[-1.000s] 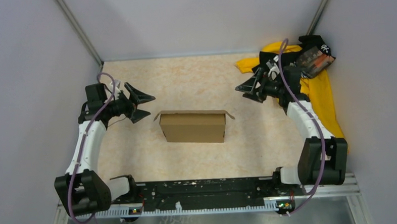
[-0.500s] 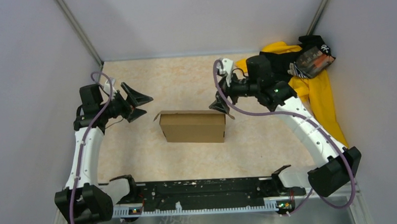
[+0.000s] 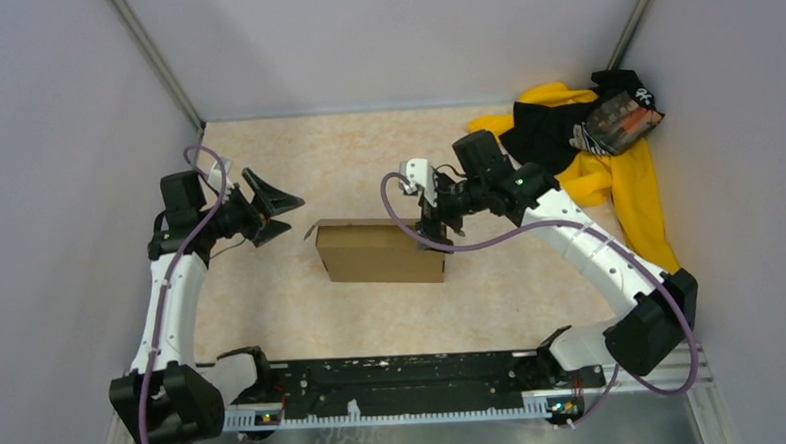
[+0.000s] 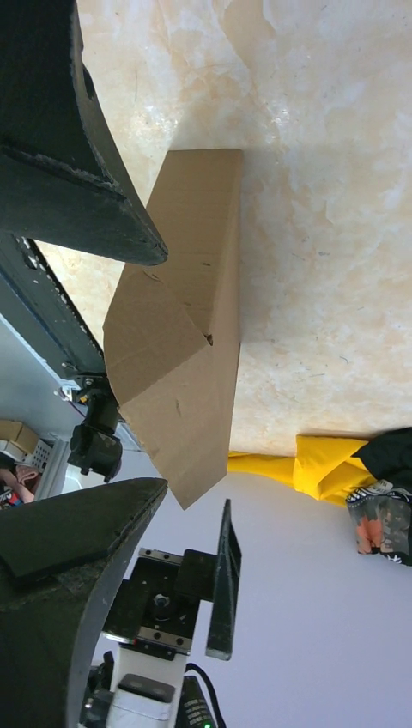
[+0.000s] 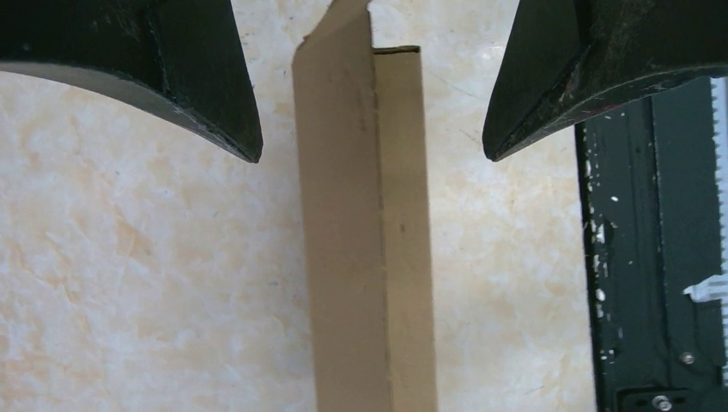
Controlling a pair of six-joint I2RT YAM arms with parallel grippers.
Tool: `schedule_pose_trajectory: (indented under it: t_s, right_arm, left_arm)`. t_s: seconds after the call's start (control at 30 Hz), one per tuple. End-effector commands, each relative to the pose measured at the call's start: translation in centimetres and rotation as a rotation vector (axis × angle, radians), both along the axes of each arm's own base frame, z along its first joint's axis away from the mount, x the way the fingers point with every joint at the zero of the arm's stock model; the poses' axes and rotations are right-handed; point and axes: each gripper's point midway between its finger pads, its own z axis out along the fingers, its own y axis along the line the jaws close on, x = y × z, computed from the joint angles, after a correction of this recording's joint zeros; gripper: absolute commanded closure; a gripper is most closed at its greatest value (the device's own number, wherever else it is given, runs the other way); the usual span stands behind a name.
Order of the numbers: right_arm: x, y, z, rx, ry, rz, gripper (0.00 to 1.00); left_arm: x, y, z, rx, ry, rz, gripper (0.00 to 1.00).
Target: Fold the paper box
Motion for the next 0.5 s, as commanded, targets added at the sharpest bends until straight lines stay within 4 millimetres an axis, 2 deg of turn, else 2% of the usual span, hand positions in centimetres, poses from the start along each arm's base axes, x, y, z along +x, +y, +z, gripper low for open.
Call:
schedule_pose_trajectory:
  t_s: [0.0,0.1,0.2,0.47]
  right_arm:
    - [-2.3,1.7,1.3,0.034,-0.016,0.107,0.01]
    - [-3.2,2.0,0.6,0.02,0.003,0.125,0.01]
    - [-3.2,2.2,-0.4,-0.011,0.012,0.122,0.01]
    - [-0.5,2.6,-1.7,-0.076,-0.024,0.056,0.01]
  left_arm:
    - [-0.2,0.2,-0.5,0.006,-0.01,-0.015,0.01]
    - [-0.2,0.2,-0.8,0.004,-0.005,-0.014,0.01]
    - [-0.2,0.3,-0.9,0.004,-0.004,-0.008,0.01]
    - [-0.3,0.4,-1.0,0.001,-0.006,-0.007,0.01]
